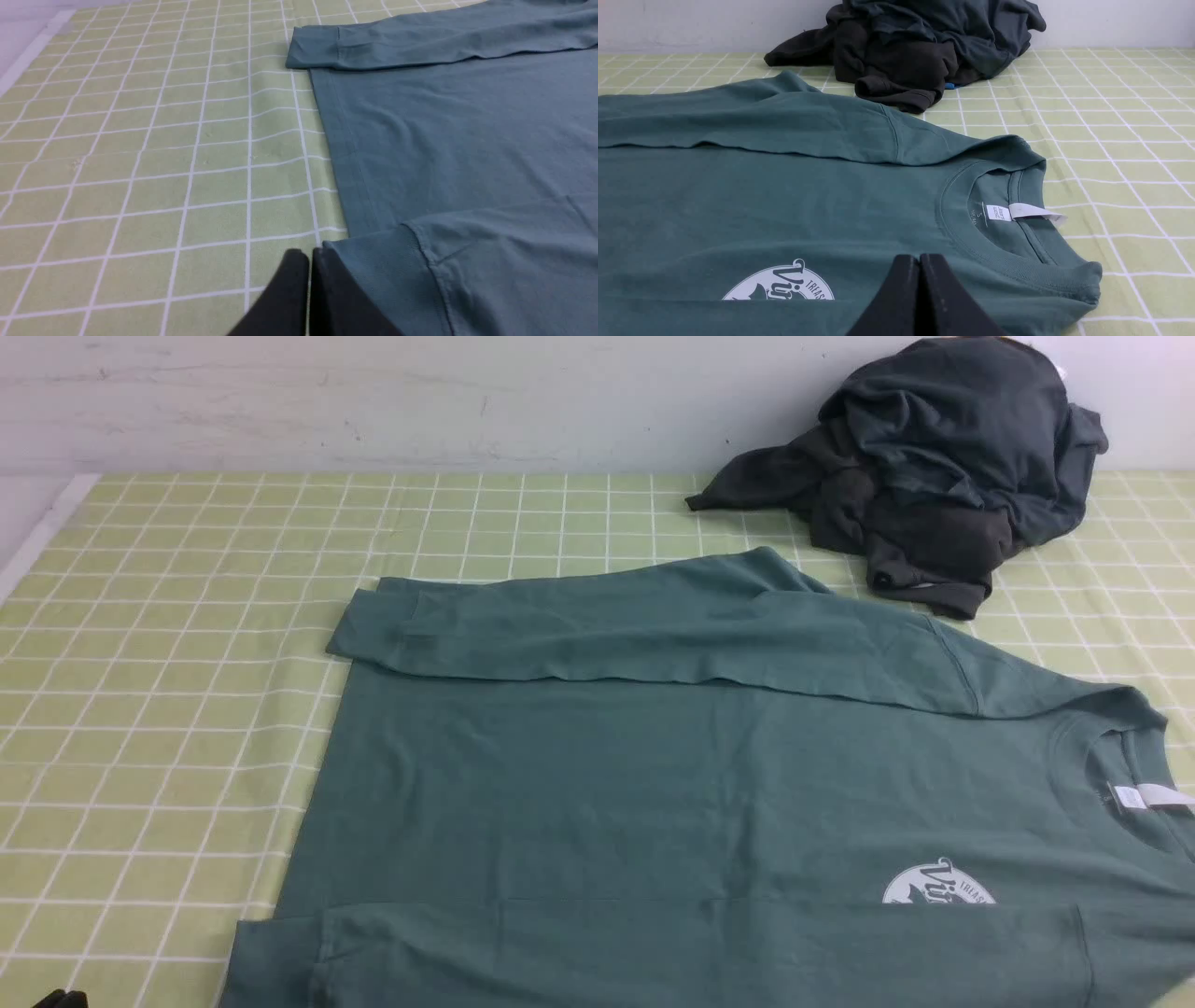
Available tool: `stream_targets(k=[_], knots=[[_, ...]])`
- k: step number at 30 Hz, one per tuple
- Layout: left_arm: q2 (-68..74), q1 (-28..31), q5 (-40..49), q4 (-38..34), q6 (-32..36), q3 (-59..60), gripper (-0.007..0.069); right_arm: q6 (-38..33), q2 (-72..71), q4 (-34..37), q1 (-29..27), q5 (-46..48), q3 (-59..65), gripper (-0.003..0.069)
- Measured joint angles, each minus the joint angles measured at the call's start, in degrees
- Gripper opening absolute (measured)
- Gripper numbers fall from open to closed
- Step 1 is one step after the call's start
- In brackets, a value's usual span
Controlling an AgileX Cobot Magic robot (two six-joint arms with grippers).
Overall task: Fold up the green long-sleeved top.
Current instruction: Use the left arm to clamp the cuff closest to it
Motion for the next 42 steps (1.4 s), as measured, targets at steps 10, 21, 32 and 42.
stream_targets(k=[10, 21, 32, 42], knots=[[0.0, 0.0, 0.0, 0.0, 0.0, 0.0, -0.0003, 0.0, 0.0, 0.0, 0.0, 0.0, 0.0, -0.0014], [0.0, 0.0, 0.0, 0.82, 0.18, 0.0, -0.0003, 0.0, 0.0, 0.0, 0.0, 0.0, 0.0, -0.0014], [0.0, 0.0, -1.25, 1.02, 0.41, 0.19, -0.0003, -0.5, 0.0, 0.0, 0.0, 0.0, 0.0, -0.0014], [0.0, 0.0, -12.4, 1.08, 0.48, 0.3, -0.0003, -0.96, 0.0, 0.02, 0.0, -9.43, 0.27, -0.0014]])
